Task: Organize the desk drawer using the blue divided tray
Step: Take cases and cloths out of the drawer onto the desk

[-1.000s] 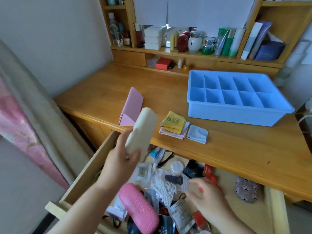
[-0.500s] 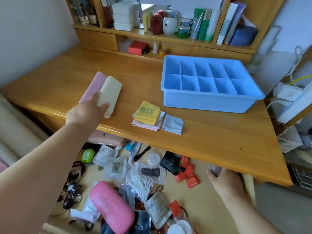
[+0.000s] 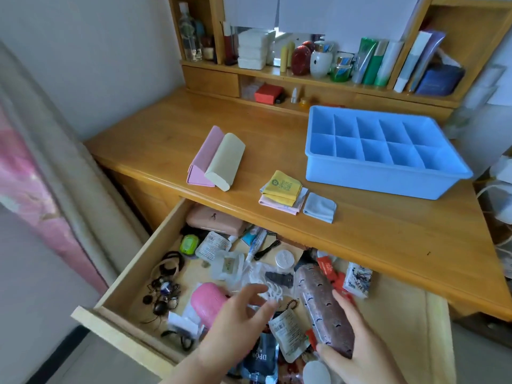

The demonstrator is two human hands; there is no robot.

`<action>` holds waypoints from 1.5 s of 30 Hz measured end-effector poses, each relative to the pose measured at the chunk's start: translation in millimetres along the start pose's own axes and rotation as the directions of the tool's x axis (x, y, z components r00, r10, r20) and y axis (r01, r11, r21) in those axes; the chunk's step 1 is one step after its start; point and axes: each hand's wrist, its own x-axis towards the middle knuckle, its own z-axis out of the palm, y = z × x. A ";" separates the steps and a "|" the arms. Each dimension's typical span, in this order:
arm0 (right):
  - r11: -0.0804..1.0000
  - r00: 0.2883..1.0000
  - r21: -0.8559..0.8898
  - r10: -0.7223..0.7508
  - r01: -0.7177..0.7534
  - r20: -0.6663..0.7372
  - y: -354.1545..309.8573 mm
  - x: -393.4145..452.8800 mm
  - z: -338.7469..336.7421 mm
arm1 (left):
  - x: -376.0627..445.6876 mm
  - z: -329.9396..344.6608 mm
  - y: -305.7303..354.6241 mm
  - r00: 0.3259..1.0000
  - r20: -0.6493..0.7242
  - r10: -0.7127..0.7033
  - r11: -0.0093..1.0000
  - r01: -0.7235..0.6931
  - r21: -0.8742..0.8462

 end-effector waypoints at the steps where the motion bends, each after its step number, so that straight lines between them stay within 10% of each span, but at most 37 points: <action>1: 0.997 0.998 0.060 -0.044 0.041 0.044 -17.7 2.8 6.4 | -4.2 5.3 5.7 0.999 0.045 0.001 0.996 0.003 -0.090; 7: 0.889 0.976 0.409 -0.217 0.207 -0.021 -127.0 60.5 35.8 | 3.0 -25.2 31.8 0.971 -0.209 0.115 0.848 -0.205 -0.488; 14: 0.876 0.991 0.481 0.035 0.031 -0.128 -216.0 194.4 37.6 | 49.9 -85.8 -31.4 0.952 -0.303 -0.044 0.999 0.036 -0.032; 18: 0.960 0.983 0.281 0.036 0.016 -0.179 -228.8 227.0 47.0 | 97.8 -105.7 -52.2 0.954 -0.285 0.097 0.952 -0.006 0.305; 21: 0.982 0.974 0.145 -0.090 0.121 -0.208 -222.6 226.0 49.2 | 146.8 -119.0 -47.9 0.962 -0.163 0.219 0.822 -0.092 0.561; 24: 0.895 0.843 -0.067 -0.439 0.441 -0.310 -191.1 189.2 53.2 | 192.2 -128.1 -44.6 0.994 0.021 0.106 0.474 -0.069 0.878; 27: 0.799 0.805 -0.224 -0.586 0.558 -0.088 -141.5 144.5 66.2 | 212.3 -129.4 -48.6 0.998 0.048 0.029 0.342 -0.055 0.938; 32: 0.783 0.872 -0.485 -0.143 0.389 0.469 -82.5 100.1 109.0 | 193.9 -134.2 -58.5 0.996 -0.006 0.091 0.396 -0.030 0.918; 39: 0.497 0.865 -0.712 -0.357 0.496 0.353 -71.4 52.7 145.3 | 95.9 -162.1 -56.4 0.933 -0.044 0.357 0.598 -0.193 0.778; 45: 0.887 0.915 -0.334 -0.198 0.320 0.353 -81.4 60.5 115.2 | 36.7 -197.1 -27.7 0.912 -0.118 0.392 0.810 -0.282 0.514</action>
